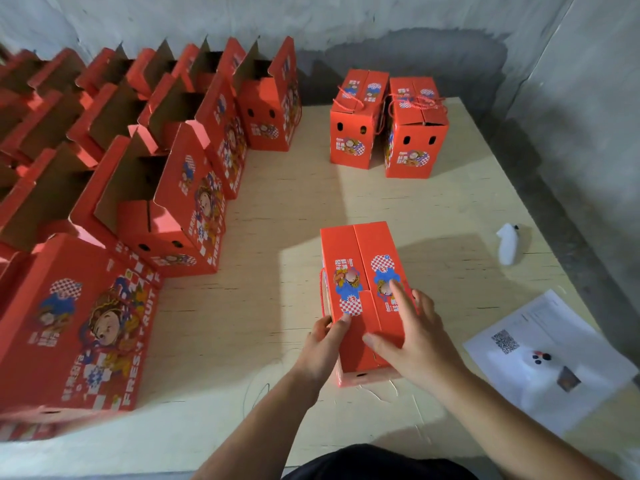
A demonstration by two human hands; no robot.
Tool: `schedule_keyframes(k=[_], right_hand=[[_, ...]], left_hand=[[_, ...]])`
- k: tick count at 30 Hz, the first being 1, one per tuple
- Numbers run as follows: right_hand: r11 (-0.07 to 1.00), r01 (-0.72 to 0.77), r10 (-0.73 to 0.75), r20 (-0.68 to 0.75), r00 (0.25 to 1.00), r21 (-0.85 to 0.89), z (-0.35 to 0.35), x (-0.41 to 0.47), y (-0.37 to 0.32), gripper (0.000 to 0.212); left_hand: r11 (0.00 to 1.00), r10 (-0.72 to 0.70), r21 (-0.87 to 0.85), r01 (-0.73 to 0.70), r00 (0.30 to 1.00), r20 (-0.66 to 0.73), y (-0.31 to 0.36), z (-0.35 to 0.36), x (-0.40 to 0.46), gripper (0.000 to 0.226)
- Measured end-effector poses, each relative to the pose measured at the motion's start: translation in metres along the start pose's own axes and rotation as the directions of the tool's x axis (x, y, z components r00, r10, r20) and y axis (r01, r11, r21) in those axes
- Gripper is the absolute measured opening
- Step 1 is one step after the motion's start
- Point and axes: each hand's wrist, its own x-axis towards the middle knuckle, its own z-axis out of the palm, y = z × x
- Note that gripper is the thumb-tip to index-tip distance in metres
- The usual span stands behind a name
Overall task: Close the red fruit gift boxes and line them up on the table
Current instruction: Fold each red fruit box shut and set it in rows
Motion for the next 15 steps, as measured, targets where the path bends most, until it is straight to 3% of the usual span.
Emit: schedule_keyframes(k=[3, 7, 12, 14, 15], right_hand=[[0.998, -0.041, 0.040, 0.003, 0.999, 0.056, 0.002, 0.001, -0.006, 0.096], [0.998, -0.067, 0.067, 0.004, 0.998, 0.019, -0.002, 0.002, -0.007, 0.085], [0.997, -0.082, 0.082, 0.019, 0.996, -0.012, -0.003, 0.005, -0.022, 0.085], [0.997, -0.024, 0.025, 0.008, 1.000, -0.074, -0.003, 0.001, -0.021, 0.079], [0.996, -0.001, 0.001, 0.002, 1.000, -0.094, -0.004, -0.001, -0.020, 0.076]], left_hand=[[0.999, 0.030, 0.027, -0.028, 0.997, -0.078, 0.004, 0.010, -0.003, 0.086], [0.985, 0.171, 0.035, -0.168, 0.977, -0.130, 0.010, 0.018, -0.001, 0.065], [0.971, 0.235, 0.084, -0.226, 0.964, -0.124, 0.004, 0.017, 0.004, 0.064], [0.926, 0.339, 0.210, -0.315, 0.936, -0.092, 0.005, 0.016, 0.000, 0.063], [0.852, 0.436, 0.362, -0.378, 0.895, -0.093, 0.006, 0.016, -0.002, 0.060]])
